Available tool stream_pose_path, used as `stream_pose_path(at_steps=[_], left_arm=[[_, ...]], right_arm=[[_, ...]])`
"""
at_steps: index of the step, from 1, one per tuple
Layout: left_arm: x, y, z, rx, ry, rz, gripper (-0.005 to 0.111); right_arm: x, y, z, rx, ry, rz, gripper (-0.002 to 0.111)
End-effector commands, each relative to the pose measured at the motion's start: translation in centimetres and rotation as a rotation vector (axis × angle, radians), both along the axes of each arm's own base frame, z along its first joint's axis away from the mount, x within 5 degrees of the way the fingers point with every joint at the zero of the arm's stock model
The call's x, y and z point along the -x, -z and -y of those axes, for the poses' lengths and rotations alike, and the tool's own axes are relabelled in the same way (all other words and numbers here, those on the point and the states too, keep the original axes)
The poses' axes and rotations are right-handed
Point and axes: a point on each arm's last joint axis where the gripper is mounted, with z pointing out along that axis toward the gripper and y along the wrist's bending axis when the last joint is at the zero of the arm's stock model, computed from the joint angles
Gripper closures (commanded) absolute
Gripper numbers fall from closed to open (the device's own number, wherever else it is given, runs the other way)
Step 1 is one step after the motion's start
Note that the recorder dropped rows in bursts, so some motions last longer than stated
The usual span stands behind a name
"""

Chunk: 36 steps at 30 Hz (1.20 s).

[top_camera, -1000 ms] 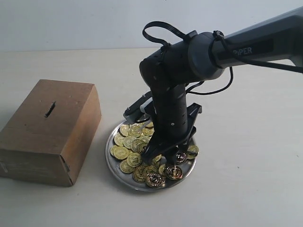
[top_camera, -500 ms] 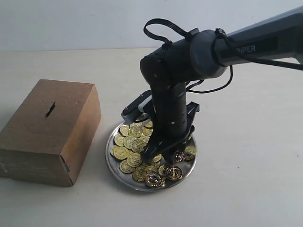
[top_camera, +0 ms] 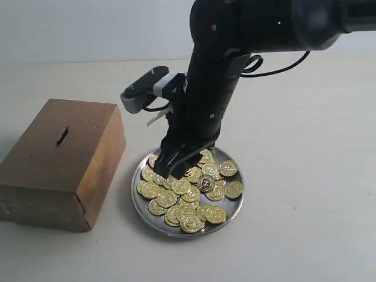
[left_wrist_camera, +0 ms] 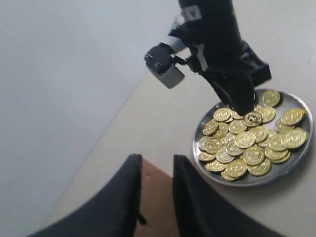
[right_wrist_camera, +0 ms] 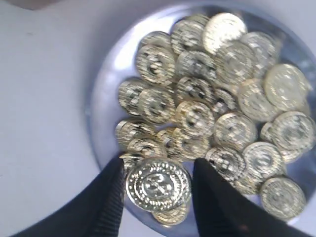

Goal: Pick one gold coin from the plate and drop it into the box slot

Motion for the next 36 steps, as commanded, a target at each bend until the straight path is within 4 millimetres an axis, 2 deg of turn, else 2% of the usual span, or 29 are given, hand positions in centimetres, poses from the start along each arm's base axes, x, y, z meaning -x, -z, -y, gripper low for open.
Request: stream_pose_path(at_steps=[1, 3, 4, 10, 13, 22, 30, 36], left_arm=[[-0.1, 0.6, 0.1, -0.216, 0.091, 0.183, 0.049], [-0.6, 0.9, 0.3, -0.264, 0.114, 0.183, 0.038], [-0.8, 1.1, 0.4, -0.277, 0.125, 0.174, 0.036], [-1.9, 2.5, 1.9, -0.418, 0.284, 0.171, 0.041], [-2.2, 3.1, 2.7, -0.491, 0.350, 0.193, 0.041], [-2.3, 3.7, 6.2, -0.551, 0.527, 0.252, 0.041], [-4.4, 3.3, 9.3, -0.612, 0.526, 0.318, 0.041], [-5.0, 3.3, 10.1, -0.620, 0.530, 0.307, 0.062]], right_arm=[[1.8, -2.8, -0.4, -0.149, -0.166, -0.043, 0.075], [2.4, -3.7, -0.4, -0.187, -0.215, -0.054, 0.075], [2.6, -4.0, -0.4, -0.203, -0.232, -0.059, 0.075], [4.6, -5.6, -0.7, -0.345, -0.407, -0.173, 0.075], [4.7, -5.9, -1.1, -0.396, -0.411, -0.187, 0.075], [4.8, -6.0, -1.2, -0.424, -0.427, -0.186, 0.075], [4.8, -6.0, -1.2, -0.424, -0.427, -0.186, 0.075], [4.8, -6.0, -1.2, -0.424, -0.427, -0.186, 0.075]])
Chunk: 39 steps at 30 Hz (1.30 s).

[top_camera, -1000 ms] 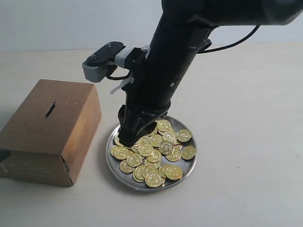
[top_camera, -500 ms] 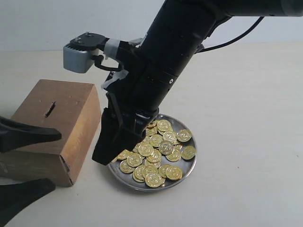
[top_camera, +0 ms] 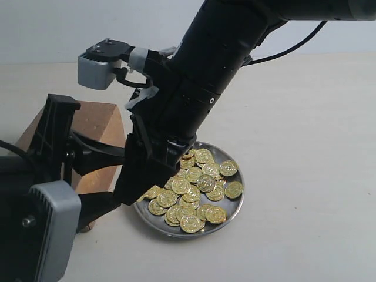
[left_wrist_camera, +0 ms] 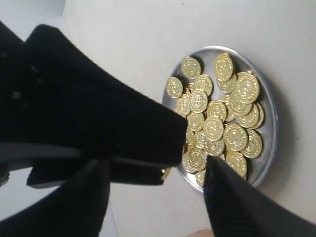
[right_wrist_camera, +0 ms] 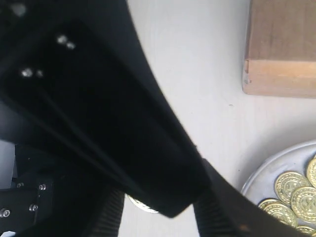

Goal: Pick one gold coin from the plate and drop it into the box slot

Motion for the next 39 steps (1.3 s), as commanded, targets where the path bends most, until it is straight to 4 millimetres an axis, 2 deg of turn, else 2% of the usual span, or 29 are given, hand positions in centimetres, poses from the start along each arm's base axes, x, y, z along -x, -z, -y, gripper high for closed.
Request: stream_pose_path(at_steps=[1, 6, 11, 17, 22, 24, 27, 30, 33, 36, 39], left_arm=[[-0.3, -0.2, 0.4, 0.005, -0.003, 0.004, 0.066], [-0.3, -0.2, 0.4, -0.001, 0.002, 0.011, 0.079], [-0.3, -0.2, 0.4, -0.037, 0.032, 0.052, 0.107], [-0.2, -0.1, 0.4, -0.046, 0.041, 0.047, 0.107], [-0.2, -0.1, 0.4, -0.030, 0.024, 0.024, 0.107], [-0.2, -0.1, 0.4, 0.006, -0.019, -0.033, 0.107], [-0.7, -0.1, 0.1, 0.057, -0.103, -0.100, 0.107], [-2.0, -0.2, -1.0, 0.136, -0.259, -0.168, 0.107], [-4.2, -0.6, -3.0, 0.291, -0.518, -0.249, 0.107], [-6.0, -1.0, -5.2, 0.449, -0.749, -0.338, 0.107], [-7.9, -1.8, -7.1, 0.613, -0.960, -0.478, 0.107]], right_arm=[[0.2, -0.4, 0.1, -0.016, -0.012, 0.005, 0.075], [0.2, -0.4, 0.1, -0.017, -0.014, 0.006, 0.075], [0.2, -0.4, 0.1, -0.018, -0.017, 0.009, 0.075], [0.2, -0.4, 0.1, -0.016, -0.013, 0.005, 0.073], [0.3, -0.6, 0.3, 0.001, 0.004, 0.007, 0.044], [0.2, -0.8, 0.7, 0.038, 0.010, 0.040, 0.041], [-0.5, -1.6, 1.8, 0.112, 0.097, 0.170, 0.046], [-1.8, -3.2, 3.8, 0.183, 0.256, 0.327, 0.057], [-3.2, -5.7, 6.4, 0.195, 0.481, 0.450, 0.072], [-3.9, -7.8, 8.9, 0.185, 0.701, 0.485, 0.089], [-3.6, -9.1, 10.3, 0.160, 0.769, 0.491, 0.103]])
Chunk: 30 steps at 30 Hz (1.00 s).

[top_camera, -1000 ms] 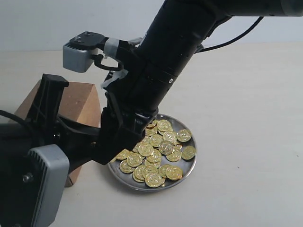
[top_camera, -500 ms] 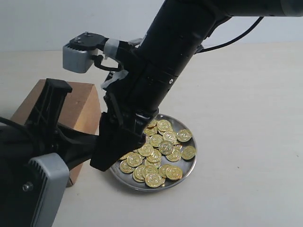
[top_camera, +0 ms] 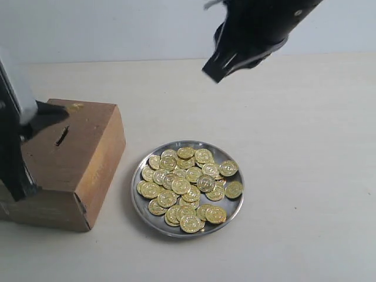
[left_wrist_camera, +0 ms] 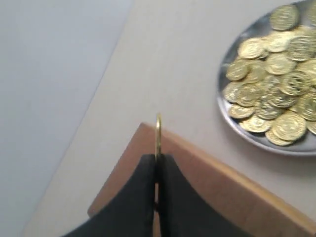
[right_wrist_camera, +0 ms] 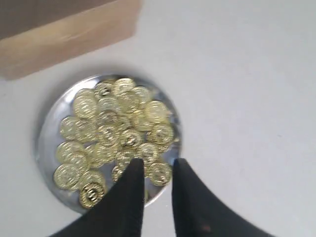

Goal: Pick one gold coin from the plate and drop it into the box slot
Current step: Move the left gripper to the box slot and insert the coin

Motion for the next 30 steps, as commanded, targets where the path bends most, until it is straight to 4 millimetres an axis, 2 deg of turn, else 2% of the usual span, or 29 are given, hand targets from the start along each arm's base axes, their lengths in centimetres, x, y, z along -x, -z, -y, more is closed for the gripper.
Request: stream_pose_path(at_steps=[1, 6, 9, 13, 17, 22, 30], left_arm=[[-3.0, -1.3, -2.5, 0.297, -0.339, -0.199, 0.107], [-6.2, -1.6, -3.6, 0.496, -0.565, -0.554, 0.107], [-7.6, -1.6, -3.5, 0.519, -0.655, -0.703, 0.107], [-9.2, -0.5, -3.4, 0.473, -0.777, -0.863, 0.107], [-10.3, 0.9, -3.4, 0.407, -0.834, -0.939, 0.107], [-10.9, 2.3, -3.3, 0.386, -0.852, -0.969, 0.107], [-11.3, 2.7, -3.2, 0.393, -0.853, -0.965, 0.107]], right_arm=[[0.3, -2.3, 2.3, -0.060, 0.135, 0.046, 0.106], [1.5, -2.1, 2.8, -0.074, 0.140, 0.012, 0.108], [2.0, -1.0, 3.0, -0.067, 0.142, -0.026, 0.108], [2.3, 0.3, 3.0, -0.062, 0.144, -0.060, 0.108], [2.4, 1.2, 3.1, -0.053, 0.145, -0.072, 0.108], [2.4, 1.2, 3.1, -0.055, 0.146, -0.070, 0.108], [2.3, 1.2, 3.0, -0.065, 0.147, -0.060, 0.108]])
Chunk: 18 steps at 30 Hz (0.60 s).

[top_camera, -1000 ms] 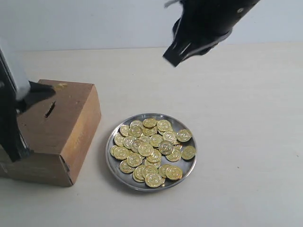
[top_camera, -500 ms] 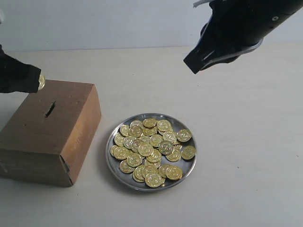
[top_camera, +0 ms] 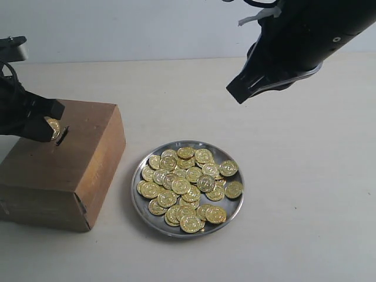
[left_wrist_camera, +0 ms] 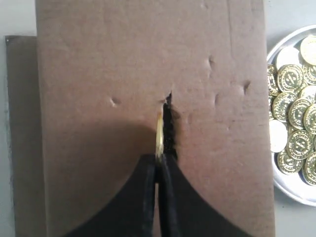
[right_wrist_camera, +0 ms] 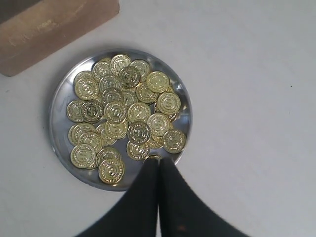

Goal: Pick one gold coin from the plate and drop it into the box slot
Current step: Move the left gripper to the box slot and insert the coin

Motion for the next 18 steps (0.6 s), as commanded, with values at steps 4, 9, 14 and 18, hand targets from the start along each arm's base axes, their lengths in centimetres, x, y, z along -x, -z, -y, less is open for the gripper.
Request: stream_pose_path(at_steps=[4, 9, 14, 18], left_arm=[[-0.39, -0.19, 0.27, 0.026, 0.009, 0.029, 0.107], [-0.35, -0.22, 0.39, 0.035, 0.028, 0.032, 0.107], [-0.33, -0.21, 0.39, 0.035, 0.029, 0.030, 0.107], [-0.32, -0.21, 0.39, 0.035, 0.029, 0.028, 0.107]], right_arm=[[-0.05, -0.17, 0.12, -0.017, 0.009, 0.016, 0.108], [-0.07, -0.18, 0.11, -0.019, 0.010, 0.018, 0.108], [-0.07, -0.18, 0.11, -0.019, 0.010, 0.018, 0.108], [-0.07, -0.18, 0.11, -0.019, 0.010, 0.018, 0.108]])
